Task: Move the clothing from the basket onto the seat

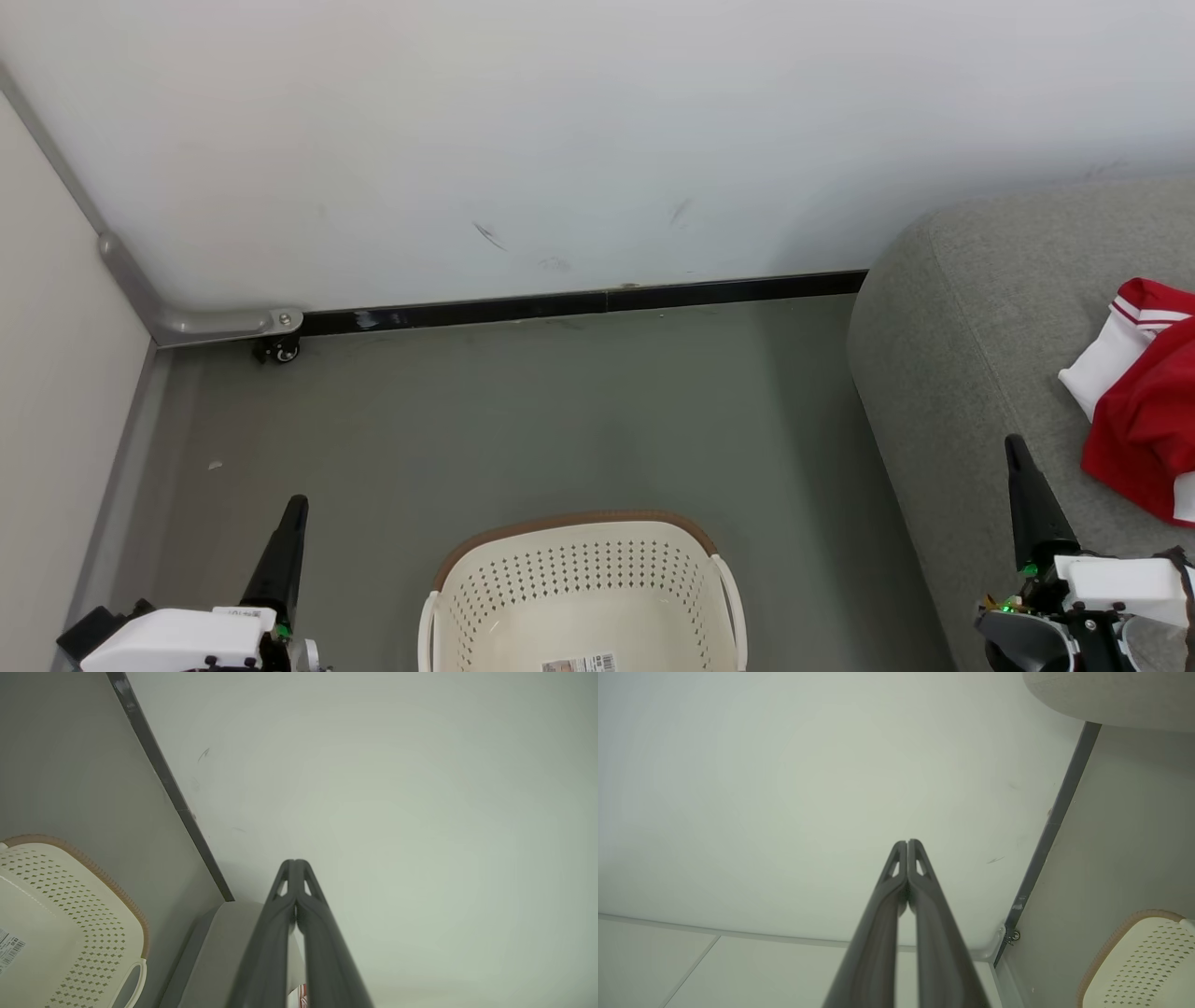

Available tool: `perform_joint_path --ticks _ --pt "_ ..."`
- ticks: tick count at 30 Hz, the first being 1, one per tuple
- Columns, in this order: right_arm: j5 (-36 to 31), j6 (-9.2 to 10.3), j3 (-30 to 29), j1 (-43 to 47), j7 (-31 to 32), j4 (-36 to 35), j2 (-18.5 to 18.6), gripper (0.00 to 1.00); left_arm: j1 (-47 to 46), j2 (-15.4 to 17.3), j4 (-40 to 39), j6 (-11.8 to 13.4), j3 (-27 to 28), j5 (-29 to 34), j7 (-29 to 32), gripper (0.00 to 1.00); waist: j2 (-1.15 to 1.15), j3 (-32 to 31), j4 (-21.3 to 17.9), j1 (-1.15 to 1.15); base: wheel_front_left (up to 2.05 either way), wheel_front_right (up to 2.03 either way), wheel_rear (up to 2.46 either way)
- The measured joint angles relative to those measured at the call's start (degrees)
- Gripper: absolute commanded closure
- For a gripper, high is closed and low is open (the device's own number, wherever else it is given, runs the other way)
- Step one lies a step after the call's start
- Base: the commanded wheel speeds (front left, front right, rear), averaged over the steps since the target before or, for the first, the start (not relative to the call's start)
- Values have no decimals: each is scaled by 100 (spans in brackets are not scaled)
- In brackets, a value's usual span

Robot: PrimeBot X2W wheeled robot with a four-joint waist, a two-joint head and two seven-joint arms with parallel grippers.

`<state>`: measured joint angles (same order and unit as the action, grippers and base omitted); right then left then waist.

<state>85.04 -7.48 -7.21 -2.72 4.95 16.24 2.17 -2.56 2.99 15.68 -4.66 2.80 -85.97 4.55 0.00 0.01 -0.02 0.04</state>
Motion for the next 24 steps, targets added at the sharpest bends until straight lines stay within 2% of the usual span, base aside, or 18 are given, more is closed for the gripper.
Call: perform_joint_path --ticks 8,24 --pt "636 0 -58 -100 119 -26 1 100 -25 -60 -1 -192 170 -587 155 100 0 13 1 0 0 0 0" --pt "642 0 -66 -107 119 -29 1 100 -69 -76 1 -198 177 -610 156 100 0 13 1 -1 0 0 0"
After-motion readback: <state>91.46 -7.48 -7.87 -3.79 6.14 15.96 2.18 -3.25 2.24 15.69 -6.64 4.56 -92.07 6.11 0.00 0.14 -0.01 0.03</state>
